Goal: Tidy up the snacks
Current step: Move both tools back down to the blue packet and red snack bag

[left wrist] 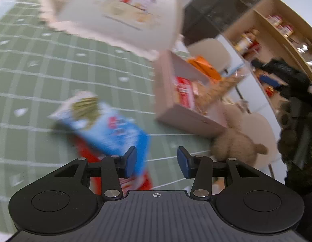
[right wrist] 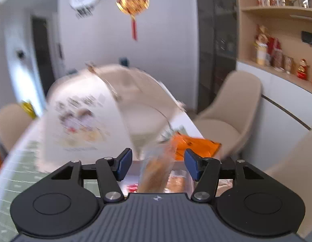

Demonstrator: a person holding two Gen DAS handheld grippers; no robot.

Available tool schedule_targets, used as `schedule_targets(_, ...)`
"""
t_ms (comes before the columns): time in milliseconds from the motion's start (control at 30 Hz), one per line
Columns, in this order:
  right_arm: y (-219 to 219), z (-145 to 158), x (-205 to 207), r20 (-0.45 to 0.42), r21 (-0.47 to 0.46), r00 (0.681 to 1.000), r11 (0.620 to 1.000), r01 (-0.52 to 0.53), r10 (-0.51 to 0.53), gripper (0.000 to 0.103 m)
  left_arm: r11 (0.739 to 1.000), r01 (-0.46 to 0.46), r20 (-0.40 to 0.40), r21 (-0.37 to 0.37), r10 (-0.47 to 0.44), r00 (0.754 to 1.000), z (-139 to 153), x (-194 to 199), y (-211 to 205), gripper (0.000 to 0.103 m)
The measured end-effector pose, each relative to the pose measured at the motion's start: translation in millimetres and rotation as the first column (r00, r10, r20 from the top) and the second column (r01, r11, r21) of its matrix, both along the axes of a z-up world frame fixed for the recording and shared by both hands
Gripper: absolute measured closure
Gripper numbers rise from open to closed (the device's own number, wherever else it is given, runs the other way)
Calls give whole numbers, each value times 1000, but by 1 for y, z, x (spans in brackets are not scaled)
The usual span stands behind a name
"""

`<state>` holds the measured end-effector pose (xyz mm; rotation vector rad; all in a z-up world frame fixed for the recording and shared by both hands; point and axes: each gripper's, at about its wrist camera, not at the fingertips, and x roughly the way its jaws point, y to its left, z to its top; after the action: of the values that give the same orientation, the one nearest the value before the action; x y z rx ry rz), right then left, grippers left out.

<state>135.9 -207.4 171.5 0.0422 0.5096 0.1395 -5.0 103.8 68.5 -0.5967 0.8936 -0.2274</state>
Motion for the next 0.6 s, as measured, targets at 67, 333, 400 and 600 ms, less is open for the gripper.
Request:
schedule_targets(67,7,-16,6,-54,50,998,999,-15,18,45,998,-50,-4,39,51,999,2,-13,18,54)
schedule_targets(333,93,-99,-26,-261,149,908,943,-299,329,37,976,-188,-91,106,198,976,-13,-47,61,54)
schedule_targets(400,124,-123,-37,-335,170,836,900,-401,435,37,976,-195,-96,93,204,974,-16,-47,62,54)
schedule_targets(600,184,-158,-51,-366,-2,789,848,-531,493,20,989,-129,-117,66,136,984,-24,-39,52,54)
